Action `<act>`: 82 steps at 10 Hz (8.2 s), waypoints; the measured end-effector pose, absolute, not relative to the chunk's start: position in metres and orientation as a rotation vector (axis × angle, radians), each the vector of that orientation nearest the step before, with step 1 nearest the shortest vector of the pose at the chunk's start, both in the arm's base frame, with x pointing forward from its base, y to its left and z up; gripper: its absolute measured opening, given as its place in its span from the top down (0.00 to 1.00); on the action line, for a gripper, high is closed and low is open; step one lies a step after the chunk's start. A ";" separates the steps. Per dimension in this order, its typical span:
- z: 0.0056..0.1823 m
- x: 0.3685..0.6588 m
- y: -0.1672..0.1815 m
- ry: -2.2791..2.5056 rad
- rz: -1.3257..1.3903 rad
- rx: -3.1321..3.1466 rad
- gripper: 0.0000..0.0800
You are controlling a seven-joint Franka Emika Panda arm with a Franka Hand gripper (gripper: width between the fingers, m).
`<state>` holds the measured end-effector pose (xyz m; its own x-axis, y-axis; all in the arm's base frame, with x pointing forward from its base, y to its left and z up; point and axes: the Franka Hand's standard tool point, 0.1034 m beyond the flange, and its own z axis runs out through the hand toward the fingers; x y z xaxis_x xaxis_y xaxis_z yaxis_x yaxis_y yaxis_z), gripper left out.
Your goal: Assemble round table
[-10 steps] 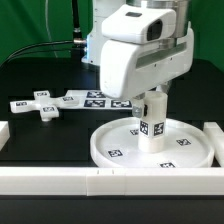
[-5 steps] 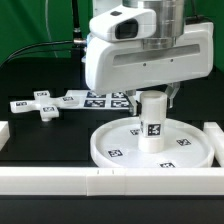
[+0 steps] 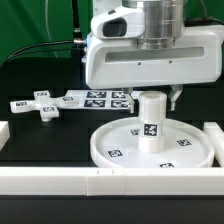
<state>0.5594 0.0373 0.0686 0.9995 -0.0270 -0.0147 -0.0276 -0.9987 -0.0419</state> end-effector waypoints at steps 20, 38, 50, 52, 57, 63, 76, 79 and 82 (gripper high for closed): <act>0.070 0.562 0.047 0.825 0.061 -2.896 0.19; 0.065 0.567 0.037 -0.513 -0.014 -3.019 0.49; 0.071 0.565 0.036 0.217 0.010 -3.035 0.23; 0.084 0.546 0.027 -0.068 -0.002 -3.036 0.19; 0.085 0.540 0.023 -0.058 0.003 -3.033 0.19; 0.095 0.521 -0.021 -0.483 -0.014 -3.001 0.19; 0.080 0.513 -0.088 -1.540 -0.135 -2.777 0.19; 0.079 0.508 -0.103 -1.506 -0.122 -2.790 0.19; 0.078 0.507 -0.105 -1.502 -0.119 -2.792 0.19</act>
Offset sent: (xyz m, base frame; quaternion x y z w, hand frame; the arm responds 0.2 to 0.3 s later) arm -0.0100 -0.0001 -0.0041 0.0183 -0.0164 0.3073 0.9513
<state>0.5065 -0.1048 0.0780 0.5489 0.8343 0.0516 0.8320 -0.5513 0.0625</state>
